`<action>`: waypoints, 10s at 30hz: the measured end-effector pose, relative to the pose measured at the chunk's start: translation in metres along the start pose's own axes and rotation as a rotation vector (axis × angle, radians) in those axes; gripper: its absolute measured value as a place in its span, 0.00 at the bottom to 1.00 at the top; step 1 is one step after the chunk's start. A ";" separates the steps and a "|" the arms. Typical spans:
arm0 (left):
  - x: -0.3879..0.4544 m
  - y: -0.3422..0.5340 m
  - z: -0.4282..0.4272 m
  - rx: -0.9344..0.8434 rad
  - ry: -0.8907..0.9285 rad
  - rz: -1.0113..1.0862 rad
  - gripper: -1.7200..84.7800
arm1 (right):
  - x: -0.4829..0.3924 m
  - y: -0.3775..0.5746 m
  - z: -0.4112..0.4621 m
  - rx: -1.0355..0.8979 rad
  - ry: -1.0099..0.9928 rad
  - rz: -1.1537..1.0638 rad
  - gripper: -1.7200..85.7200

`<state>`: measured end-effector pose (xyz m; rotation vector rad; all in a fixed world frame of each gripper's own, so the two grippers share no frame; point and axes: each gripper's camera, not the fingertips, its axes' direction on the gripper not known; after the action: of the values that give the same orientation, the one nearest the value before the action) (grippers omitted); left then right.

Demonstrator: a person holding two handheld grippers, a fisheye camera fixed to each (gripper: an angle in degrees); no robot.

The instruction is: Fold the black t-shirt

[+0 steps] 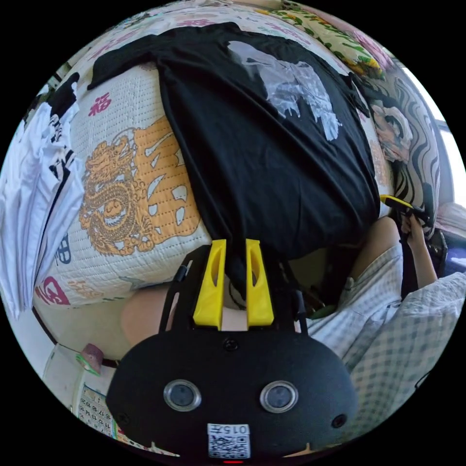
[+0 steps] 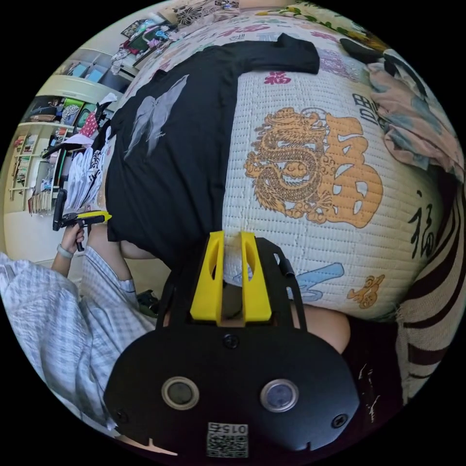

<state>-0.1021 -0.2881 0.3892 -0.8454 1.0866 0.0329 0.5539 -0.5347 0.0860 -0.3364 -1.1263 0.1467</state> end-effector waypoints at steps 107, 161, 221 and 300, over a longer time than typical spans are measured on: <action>-0.139 0.124 0.099 -0.021 0.065 -0.163 0.02 | 0.132 0.172 0.118 -0.090 -0.093 0.102 0.09; -0.092 0.079 0.086 -0.107 -0.065 -0.127 0.03 | 0.061 0.132 0.148 -0.388 0.138 -0.043 0.04; 0.560 -0.475 0.093 0.389 -0.201 0.549 0.03 | 0.180 0.005 -0.019 0.648 -0.085 0.333 0.08; -0.143 -0.089 -0.186 0.813 0.345 -0.116 0.01 | -0.233 -0.254 0.108 0.144 0.273 -0.206 0.01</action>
<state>-0.2781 -0.4128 0.5182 -0.1713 1.2280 -0.6335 0.3431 -0.8194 0.0132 -0.1066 -0.8683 -0.0008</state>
